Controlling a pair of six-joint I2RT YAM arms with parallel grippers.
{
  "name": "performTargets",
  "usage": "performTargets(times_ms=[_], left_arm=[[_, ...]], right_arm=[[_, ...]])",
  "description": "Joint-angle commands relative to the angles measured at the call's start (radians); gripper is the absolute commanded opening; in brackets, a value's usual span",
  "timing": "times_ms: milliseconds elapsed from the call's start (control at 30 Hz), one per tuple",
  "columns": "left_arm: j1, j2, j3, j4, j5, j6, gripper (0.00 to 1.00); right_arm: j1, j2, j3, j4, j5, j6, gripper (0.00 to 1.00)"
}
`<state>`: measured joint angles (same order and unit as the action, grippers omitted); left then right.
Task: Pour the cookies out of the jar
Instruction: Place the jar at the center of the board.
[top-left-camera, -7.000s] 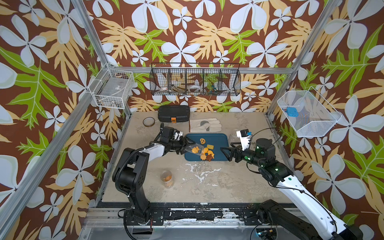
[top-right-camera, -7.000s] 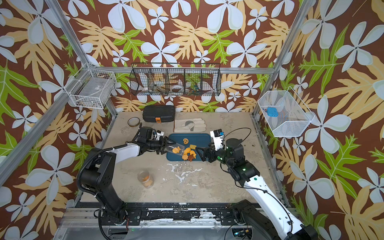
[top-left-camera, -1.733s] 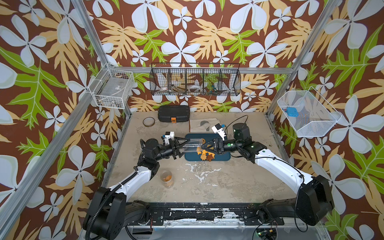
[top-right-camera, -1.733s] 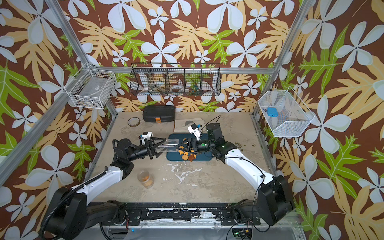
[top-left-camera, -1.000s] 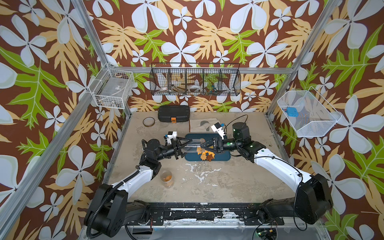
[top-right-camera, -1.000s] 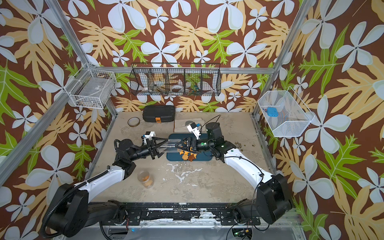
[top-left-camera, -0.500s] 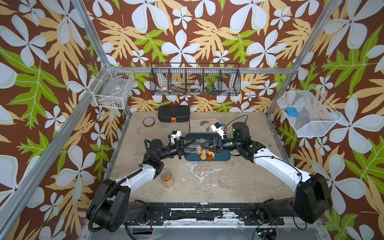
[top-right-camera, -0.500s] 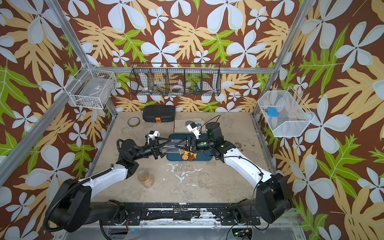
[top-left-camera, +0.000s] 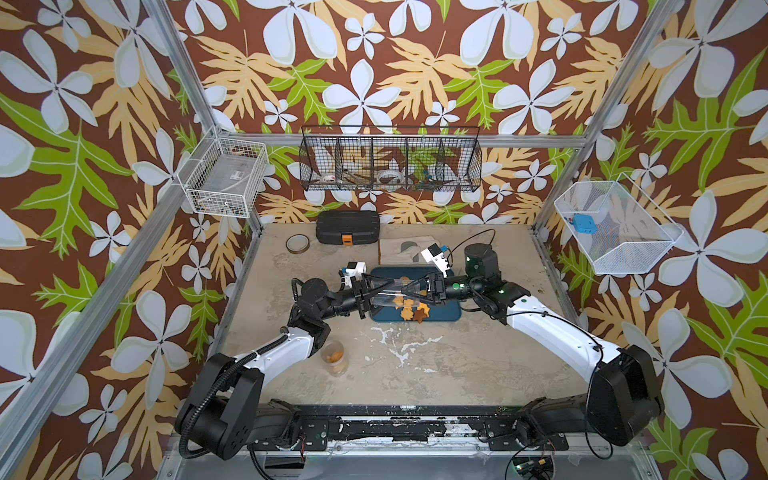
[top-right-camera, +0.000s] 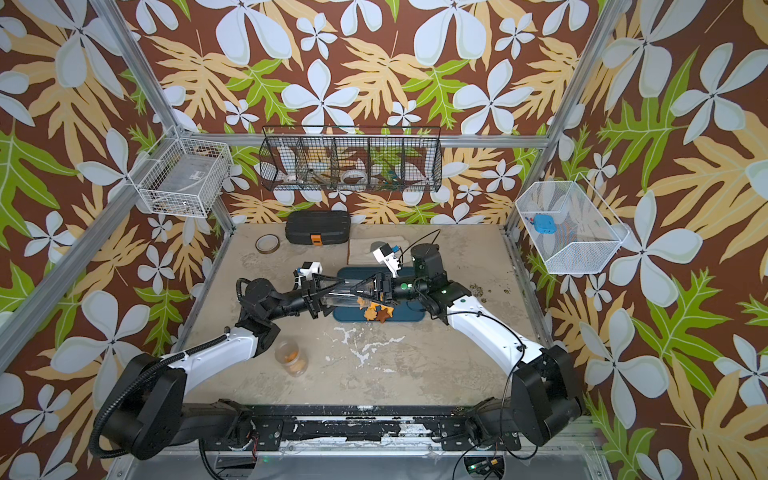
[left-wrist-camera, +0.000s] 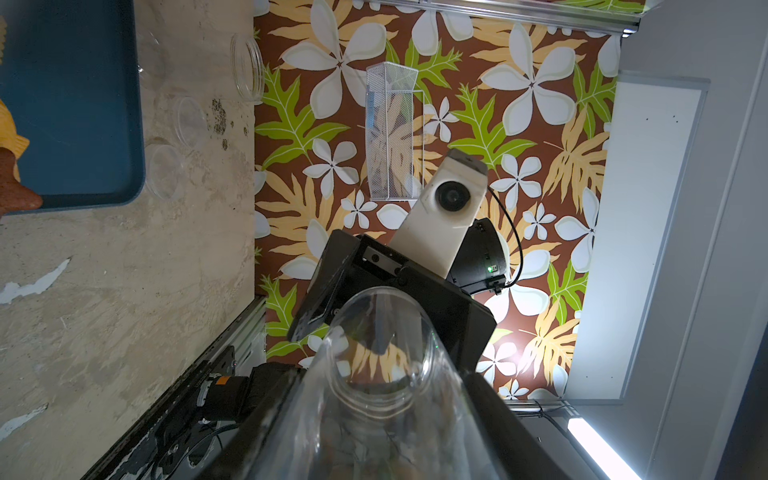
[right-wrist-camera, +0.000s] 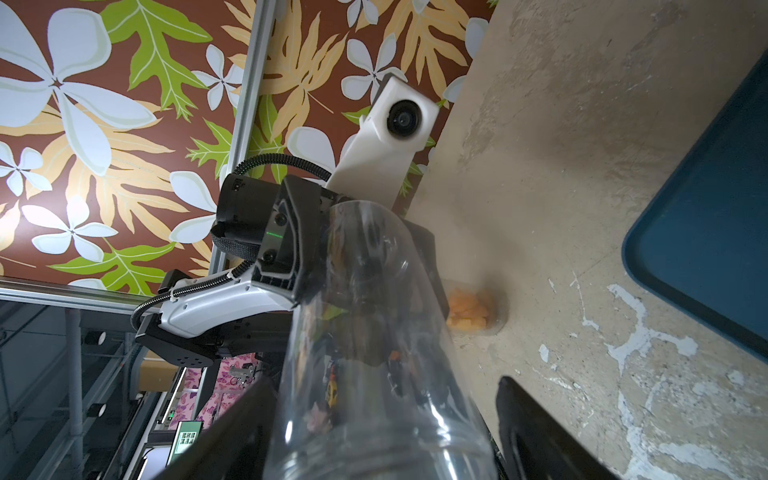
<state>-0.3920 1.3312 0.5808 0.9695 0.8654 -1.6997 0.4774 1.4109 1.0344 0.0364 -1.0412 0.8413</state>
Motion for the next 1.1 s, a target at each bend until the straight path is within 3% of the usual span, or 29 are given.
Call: performTargets(times_ms=[0,633,967,1067], left_arm=[[-0.002,0.001,0.004,0.055,0.003,-0.012,0.63],[-0.002,0.000,0.003,0.060,-0.002,-0.019,0.71],[-0.002,-0.010,-0.007,0.058,-0.003,-0.020,0.99],[-0.002,-0.014,-0.014,0.057,-0.003,-0.019,1.00]], right_arm=[[0.000,0.005,0.003,0.010,-0.014,0.002,0.80],[0.000,0.001,-0.005,-0.022,0.020,-0.014,0.68],[0.000,-0.008,-0.013,-0.029,0.037,-0.013,0.65],[0.001,-0.012,-0.013,-0.031,0.041,-0.013,0.65]])
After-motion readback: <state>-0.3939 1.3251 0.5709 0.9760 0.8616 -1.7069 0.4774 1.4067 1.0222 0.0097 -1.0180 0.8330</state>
